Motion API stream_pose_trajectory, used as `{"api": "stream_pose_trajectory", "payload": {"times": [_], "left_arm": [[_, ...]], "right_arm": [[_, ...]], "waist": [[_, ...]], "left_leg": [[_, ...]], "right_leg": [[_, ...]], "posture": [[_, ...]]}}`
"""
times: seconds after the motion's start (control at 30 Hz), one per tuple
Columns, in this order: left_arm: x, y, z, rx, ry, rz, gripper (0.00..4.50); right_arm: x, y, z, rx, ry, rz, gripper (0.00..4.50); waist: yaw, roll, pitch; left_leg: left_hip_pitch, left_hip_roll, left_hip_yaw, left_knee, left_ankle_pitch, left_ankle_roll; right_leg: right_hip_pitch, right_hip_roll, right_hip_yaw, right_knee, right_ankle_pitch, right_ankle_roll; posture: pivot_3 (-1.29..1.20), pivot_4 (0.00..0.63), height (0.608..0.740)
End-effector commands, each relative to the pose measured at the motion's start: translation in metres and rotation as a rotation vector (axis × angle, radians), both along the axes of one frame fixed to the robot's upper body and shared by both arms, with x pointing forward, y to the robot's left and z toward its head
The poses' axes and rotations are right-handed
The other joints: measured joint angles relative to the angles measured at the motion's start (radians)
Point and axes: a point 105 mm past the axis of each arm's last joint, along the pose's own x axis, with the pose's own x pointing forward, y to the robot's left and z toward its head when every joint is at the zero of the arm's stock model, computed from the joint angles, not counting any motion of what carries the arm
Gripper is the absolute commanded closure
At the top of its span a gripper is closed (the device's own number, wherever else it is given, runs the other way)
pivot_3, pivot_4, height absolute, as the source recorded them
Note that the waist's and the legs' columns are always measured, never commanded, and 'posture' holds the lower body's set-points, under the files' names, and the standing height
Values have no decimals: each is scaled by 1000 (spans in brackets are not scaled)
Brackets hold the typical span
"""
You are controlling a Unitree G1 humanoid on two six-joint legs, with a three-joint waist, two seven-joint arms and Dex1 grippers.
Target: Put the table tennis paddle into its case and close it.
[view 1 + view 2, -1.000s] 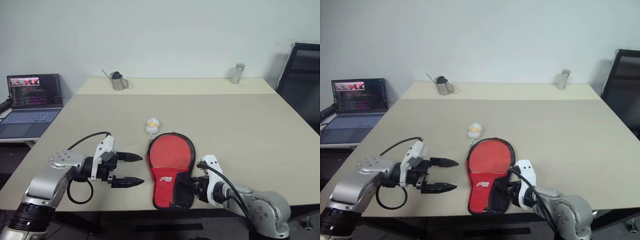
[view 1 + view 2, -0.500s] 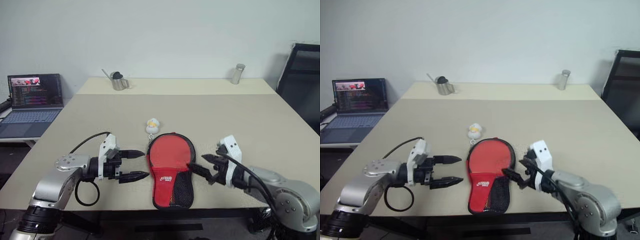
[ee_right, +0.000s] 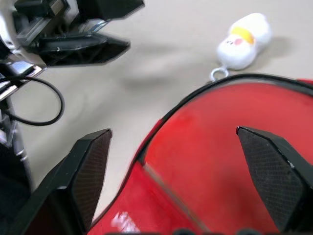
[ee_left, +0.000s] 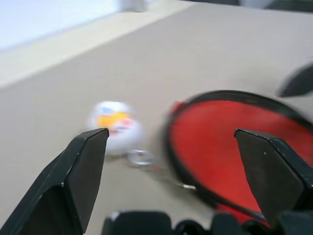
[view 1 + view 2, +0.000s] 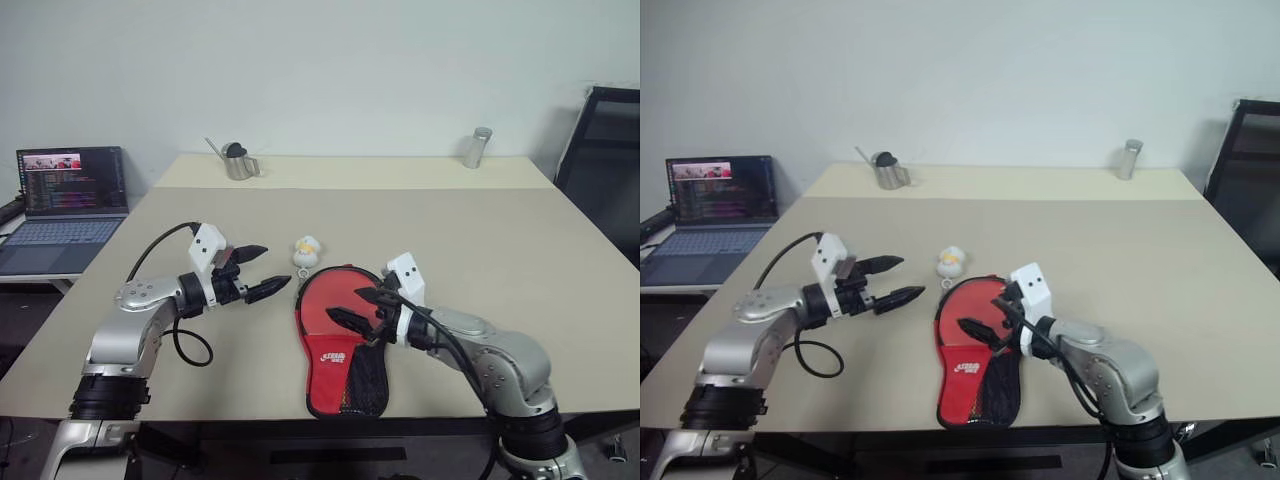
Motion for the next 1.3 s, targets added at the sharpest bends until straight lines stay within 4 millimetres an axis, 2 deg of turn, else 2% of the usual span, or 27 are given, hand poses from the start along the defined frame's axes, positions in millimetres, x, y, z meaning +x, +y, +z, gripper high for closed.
{"api": "stream_pose_trajectory", "payload": {"times": [0.03,0.1,0.17,0.33,0.43,0.53,0.67,0.77,1.03,1.23,1.3], "left_arm": [[25,1,10,5,-34,103,0],[44,2,12,-12,-23,180,0],[54,0,13,-30,-7,205,0],[83,-28,8,-10,57,220,0],[90,-43,-8,40,132,206,0],[94,-46,-23,71,194,238,0],[98,-44,-34,88,221,315,0],[99,-50,-42,76,249,356,0],[96,-81,-52,85,280,306,0],[95,-85,-58,72,300,315,0],[94,-83,-62,74,311,324,382]], "right_arm": [[6,3,2,9,-46,-20,47],[9,3,-3,-21,-55,-41,47],[11,4,-5,-34,-60,-49,47],[11,11,-9,-40,-61,-39,47],[11,16,-8,-35,-67,-37,47],[12,18,-7,-27,-70,-41,47],[12,18,-7,-23,-72,-50,47],[13,16,-7,-23,-75,-64,47],[15,10,-6,-20,-88,-116,47],[15,7,-9,-26,-86,-141,47],[14,7,-10,-26,-86,-142,0]], "waist": [[3,-1,0],[6,-1,-1],[4,-2,-1],[1,-2,-1],[-2,-2,-1],[-7,-2,-1],[-7,-2,-1],[-2,-2,-1],[2,-2,-1],[2,-2,-1],[2,-2,-1]], "left_leg": [[0,0,0,0,0,0],[-1,-1,0,1,0,0],[-1,-1,-1,1,0,0],[-1,-1,0,1,0,0],[-1,-1,0,0,0,0],[-1,-1,0,0,0,0],[-2,0,0,0,0,0],[-2,0,0,0,0,0],[-3,-2,0,1,0,0],[-3,-2,0,1,0,0],[-3,-2,0,1,0,0]], "right_leg": [[0,0,0,0,0,0],[0,0,0,0,0,0],[0,0,-1,0,0,0],[-1,0,-1,1,0,0],[-1,0,-1,1,0,0],[-2,0,0,0,0,0],[-3,0,0,2,0,0],[-3,0,0,2,0,0],[-3,-1,0,2,0,0],[-3,-1,0,2,0,0],[-3,-1,0,2,0,0]], "posture": [[0,150,740],[0,150,740],[0,150,740],[0,150,740],[0,150,740],[0,150,740],[0,150,740],[0,150,740],[0,150,740],[0,150,740],[0,150,740]]}}
